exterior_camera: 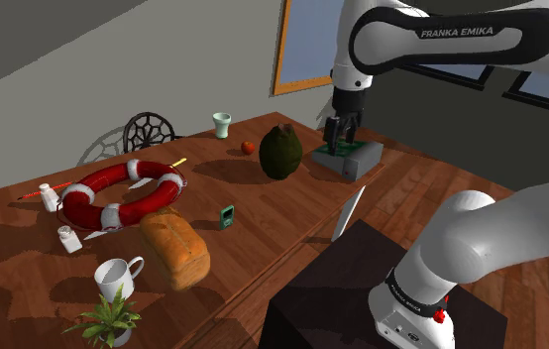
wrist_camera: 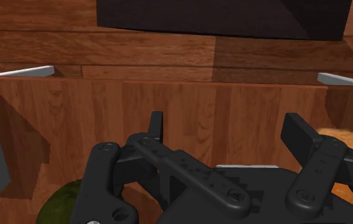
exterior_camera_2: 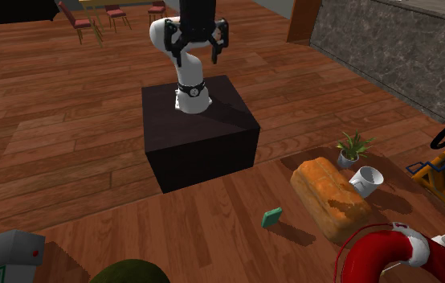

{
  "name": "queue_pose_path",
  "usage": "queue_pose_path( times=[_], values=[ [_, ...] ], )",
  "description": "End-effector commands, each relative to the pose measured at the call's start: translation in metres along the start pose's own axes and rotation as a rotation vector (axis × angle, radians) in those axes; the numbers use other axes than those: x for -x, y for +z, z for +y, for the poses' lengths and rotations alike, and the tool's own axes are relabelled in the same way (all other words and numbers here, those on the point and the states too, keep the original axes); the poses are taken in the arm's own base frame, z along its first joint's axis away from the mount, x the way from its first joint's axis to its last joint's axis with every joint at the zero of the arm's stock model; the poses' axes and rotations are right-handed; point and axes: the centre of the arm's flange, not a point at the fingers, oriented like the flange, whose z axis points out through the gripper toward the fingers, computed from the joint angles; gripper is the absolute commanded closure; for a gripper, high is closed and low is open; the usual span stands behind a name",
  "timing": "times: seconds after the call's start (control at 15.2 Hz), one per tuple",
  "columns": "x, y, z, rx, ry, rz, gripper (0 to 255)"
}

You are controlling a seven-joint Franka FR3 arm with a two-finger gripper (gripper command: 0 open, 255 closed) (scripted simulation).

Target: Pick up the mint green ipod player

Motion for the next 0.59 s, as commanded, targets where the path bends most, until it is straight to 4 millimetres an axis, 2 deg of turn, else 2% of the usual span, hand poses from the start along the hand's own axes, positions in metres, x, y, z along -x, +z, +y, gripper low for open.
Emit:
queue_pose_path(
  times=[0.0, 0.53],
  values=[
    [-0.020, 0.018, -0.008, -0.004, -0.006, 0.001, 0],
    [-0.097, 0.084, -0.036, -0.018, -0.033, -0.001, 0]
  ],
)
